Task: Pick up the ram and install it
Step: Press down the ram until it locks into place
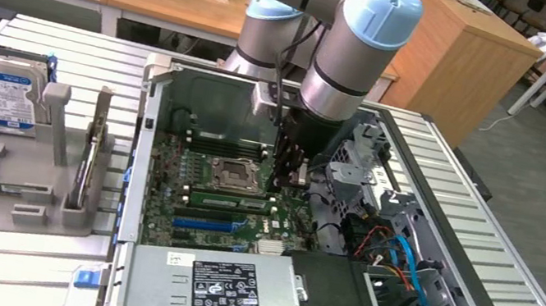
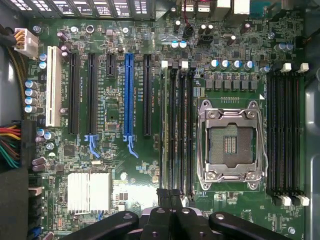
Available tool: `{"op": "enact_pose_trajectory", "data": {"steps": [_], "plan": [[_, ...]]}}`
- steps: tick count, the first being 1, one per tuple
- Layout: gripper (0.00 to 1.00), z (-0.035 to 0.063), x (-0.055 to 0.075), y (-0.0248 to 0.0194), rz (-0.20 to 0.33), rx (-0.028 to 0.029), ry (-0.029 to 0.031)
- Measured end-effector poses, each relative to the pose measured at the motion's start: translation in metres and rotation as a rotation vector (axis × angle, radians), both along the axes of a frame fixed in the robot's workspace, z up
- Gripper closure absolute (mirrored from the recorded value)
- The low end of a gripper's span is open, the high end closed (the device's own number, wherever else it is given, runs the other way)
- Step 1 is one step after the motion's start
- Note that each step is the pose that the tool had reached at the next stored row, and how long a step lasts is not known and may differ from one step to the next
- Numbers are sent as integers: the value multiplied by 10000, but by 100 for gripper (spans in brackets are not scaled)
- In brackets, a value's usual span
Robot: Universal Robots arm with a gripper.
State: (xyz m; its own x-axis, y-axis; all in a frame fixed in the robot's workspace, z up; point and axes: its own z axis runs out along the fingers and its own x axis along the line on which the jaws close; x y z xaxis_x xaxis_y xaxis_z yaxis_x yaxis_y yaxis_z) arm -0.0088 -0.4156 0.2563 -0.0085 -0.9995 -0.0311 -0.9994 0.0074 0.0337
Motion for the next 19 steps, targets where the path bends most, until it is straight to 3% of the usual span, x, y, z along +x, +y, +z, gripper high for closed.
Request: {"op": "enact_pose_trajectory", "data": {"steps": [19], "plan": [[89, -30, 0, 0, 0, 0, 0]]}}
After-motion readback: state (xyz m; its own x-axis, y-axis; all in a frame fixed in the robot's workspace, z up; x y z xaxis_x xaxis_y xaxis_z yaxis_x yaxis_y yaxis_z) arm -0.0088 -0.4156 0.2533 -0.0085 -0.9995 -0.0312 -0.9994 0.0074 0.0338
